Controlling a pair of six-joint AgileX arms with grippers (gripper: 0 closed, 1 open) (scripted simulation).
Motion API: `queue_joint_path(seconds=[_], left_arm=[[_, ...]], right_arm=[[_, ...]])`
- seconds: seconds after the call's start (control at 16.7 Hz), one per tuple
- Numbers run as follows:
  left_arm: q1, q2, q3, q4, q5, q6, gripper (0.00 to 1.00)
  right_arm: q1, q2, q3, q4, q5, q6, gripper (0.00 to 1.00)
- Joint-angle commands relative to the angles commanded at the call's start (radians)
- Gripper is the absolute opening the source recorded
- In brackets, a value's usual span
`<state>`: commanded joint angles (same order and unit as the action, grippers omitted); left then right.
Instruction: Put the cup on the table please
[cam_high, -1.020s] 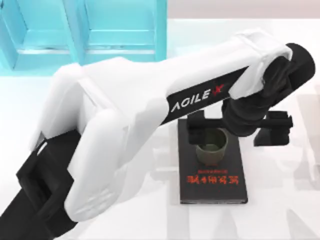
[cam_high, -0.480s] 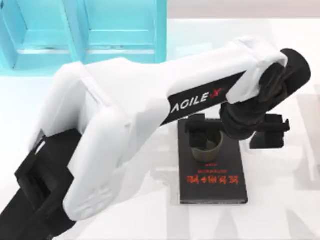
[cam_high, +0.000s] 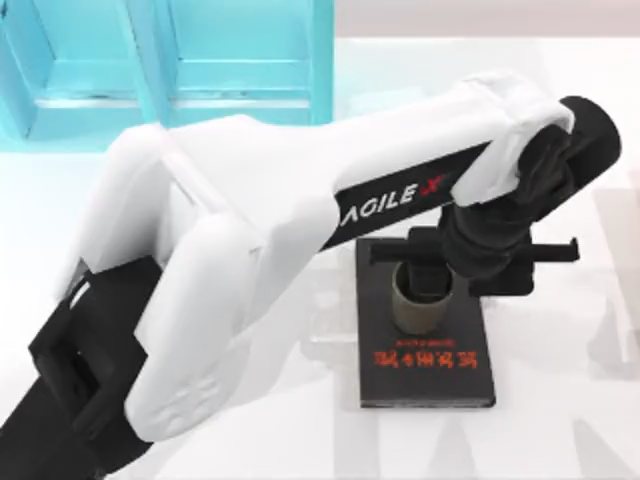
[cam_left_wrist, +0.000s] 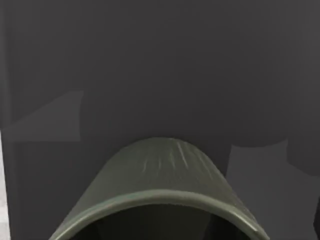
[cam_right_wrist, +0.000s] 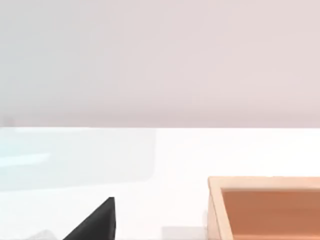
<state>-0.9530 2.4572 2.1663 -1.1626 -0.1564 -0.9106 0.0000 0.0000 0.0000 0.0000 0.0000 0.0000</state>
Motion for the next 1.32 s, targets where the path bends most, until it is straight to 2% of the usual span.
queue_joint_path(seconds=[0.12, 0.18, 0.72, 1.14, 1.32], left_arm=[[0.000, 0.000, 0.000, 0.000, 0.000, 0.000, 0.02], [0.000, 0.000, 0.000, 0.000, 0.000, 0.000, 0.00], [-0.004, 0.000, 0.003, -0.004, 0.000, 0.001, 0.00], [-0.004, 0.015, 0.210, -0.193, 0.002, -0.003, 0.00], [-0.005, 0.018, 0.230, -0.214, 0.000, 0.000, 0.00]], right_arm=[[0.000, 0.000, 0.000, 0.000, 0.000, 0.000, 1.00], [0.000, 0.000, 0.000, 0.000, 0.000, 0.000, 1.00], [0.000, 0.000, 0.000, 0.000, 0.000, 0.000, 1.00], [0.000, 0.000, 0.000, 0.000, 0.000, 0.000, 1.00], [0.000, 0.000, 0.000, 0.000, 0.000, 0.000, 1.00]])
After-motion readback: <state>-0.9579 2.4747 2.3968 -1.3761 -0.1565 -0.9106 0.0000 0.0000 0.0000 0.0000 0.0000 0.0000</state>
